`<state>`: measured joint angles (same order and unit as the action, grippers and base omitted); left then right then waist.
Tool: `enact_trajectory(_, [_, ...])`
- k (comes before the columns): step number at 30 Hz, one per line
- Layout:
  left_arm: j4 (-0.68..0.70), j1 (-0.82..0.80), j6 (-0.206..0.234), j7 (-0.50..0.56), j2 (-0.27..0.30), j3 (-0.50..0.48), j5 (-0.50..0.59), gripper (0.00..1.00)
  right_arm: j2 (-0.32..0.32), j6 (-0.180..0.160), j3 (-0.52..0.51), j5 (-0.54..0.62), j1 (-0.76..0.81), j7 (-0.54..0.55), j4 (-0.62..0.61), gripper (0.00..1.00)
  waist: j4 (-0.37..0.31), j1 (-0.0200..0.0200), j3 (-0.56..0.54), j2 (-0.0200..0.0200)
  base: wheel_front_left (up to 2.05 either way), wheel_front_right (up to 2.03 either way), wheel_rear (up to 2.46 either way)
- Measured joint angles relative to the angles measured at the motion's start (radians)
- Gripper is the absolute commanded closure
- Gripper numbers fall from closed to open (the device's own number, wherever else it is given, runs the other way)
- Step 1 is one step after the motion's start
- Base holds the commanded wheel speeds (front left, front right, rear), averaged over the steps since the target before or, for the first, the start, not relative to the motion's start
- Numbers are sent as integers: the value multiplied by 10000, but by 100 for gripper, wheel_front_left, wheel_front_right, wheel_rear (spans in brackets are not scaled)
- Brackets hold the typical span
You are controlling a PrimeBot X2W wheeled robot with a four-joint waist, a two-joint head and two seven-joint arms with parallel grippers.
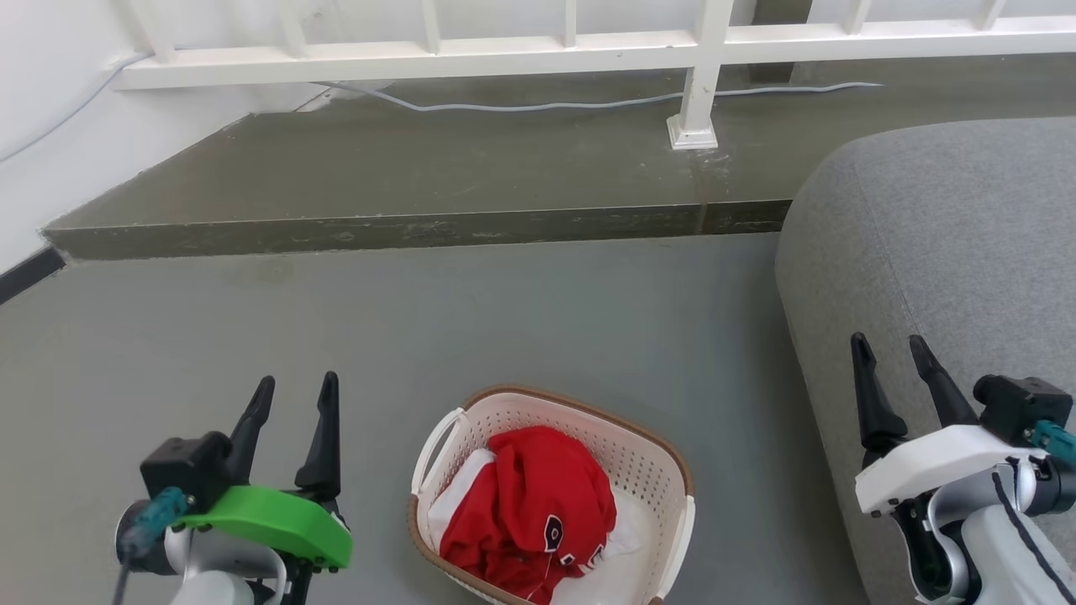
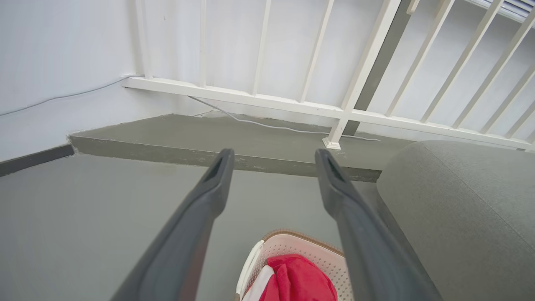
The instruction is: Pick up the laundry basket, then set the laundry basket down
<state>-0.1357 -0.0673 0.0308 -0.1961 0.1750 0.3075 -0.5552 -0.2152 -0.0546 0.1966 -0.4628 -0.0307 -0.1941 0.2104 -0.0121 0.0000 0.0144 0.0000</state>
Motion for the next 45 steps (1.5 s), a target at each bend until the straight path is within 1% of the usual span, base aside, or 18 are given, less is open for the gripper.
enact_trajectory(6, [-119, 1, 236, -180, 36, 188, 817, 0, -2, -107, 102, 679, 17, -171, 79, 0, -28, 0, 23, 0, 0, 0, 0])
enact_trajectory(10, [-136, 1, 330, -328, 40, 240, 1135, 0, 2, -263, 192, 1191, 37, -322, 86, 0, -35, 0, 57, 0, 0, 0, 0])
enact_trajectory(12, [-171, 1, 420, -349, 40, 272, 1434, 0, 13, -278, 207, 1283, 38, -362, 107, 0, -36, 0, 73, 0, 0, 0, 0])
enact_trajectory(15, [-203, 1, 493, -351, 38, 295, 1570, 0, 13, -282, 230, 1534, 38, -445, 115, 0, -37, 0, 87, 0, 0, 0, 0])
enact_trajectory(16, [-219, 1, 531, -410, 36, 332, 1743, 0, 17, -366, 288, 1735, 38, -533, 127, 0, -38, 0, 103, 0, 0, 0, 0])
enact_trajectory(25, [-468, 2, 594, -242, -2, 288, 1816, 0, 176, -366, 274, 1730, 38, -533, 234, 0, -43, 0, 143, 0, 0, 0, 0])
enact_trajectory(38, [-508, -35, 629, -69, 17, 393, 1975, 0, 178, -353, 215, 1737, 31, -533, 221, 0, -38, 0, 260, 0, 0, 0, 0])
enact_trajectory(45, [-334, -383, 631, 31, 81, 383, 2011, 0, 178, -353, 82, 1735, 13, -535, 48, 0, -11, 0, 562, 0, 0, 0, 0])
